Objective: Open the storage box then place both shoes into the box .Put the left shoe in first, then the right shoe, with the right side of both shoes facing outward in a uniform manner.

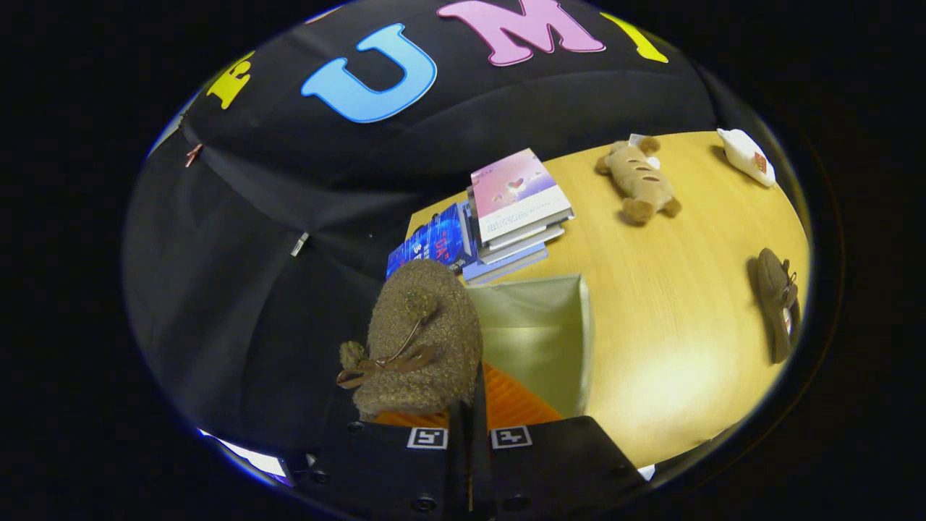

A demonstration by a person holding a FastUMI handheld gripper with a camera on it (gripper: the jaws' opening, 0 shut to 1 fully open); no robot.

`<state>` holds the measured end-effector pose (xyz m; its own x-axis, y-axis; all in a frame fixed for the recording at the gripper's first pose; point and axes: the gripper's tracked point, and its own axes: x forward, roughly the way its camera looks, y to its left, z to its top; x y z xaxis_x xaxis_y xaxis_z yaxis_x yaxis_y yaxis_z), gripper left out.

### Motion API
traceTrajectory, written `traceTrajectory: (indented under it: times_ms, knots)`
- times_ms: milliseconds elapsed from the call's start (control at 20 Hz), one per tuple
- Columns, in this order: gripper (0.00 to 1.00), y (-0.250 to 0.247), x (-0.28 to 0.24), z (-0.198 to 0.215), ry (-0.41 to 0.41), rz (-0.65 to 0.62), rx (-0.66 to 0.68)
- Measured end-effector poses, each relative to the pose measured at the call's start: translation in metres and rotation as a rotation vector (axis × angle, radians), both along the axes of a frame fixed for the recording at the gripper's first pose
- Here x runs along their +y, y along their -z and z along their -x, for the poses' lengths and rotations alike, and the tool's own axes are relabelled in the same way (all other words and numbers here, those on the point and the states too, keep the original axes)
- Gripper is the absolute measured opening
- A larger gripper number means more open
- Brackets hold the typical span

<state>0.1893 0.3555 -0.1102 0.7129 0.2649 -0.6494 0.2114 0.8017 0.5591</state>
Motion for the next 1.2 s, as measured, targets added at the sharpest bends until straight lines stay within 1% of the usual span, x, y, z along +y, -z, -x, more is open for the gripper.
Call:
traceTrajectory:
  times_ms: [150, 350, 500, 600, 700, 800, 850, 900, 1050, 1200]
  knots:
    - [0.07, 0.03, 0.015, 0.0, 0.008, 0.025, 0.059]
    - [0.07, 0.057, 0.026, 0.002, 0.037, 0.034, 0.11]
    - [0.08, 0.064, 0.024, -0.003, 0.066, 0.052, 0.121]
    - [0.08, 0.07, 0.029, -0.007, 0.064, 0.054, 0.13]
    - [0.12, 0.074, 0.031, -0.011, 0.059, 0.049, 0.145]
    - [0.22, 0.077, 0.045, -0.008, 0.01, 0.009, 0.162]
    - [0.4, 0.076, 0.049, -0.006, -0.02, -0.009, 0.161]
    - [0.54, 0.07, 0.054, -0.003, -0.048, -0.032, 0.143]
    - [0.99, 0.062, 0.051, 0.016, -0.112, 0.007, 0.103]
    - [0.99, 0.038, 0.045, 0.034, -0.158, 0.006, 0.048]
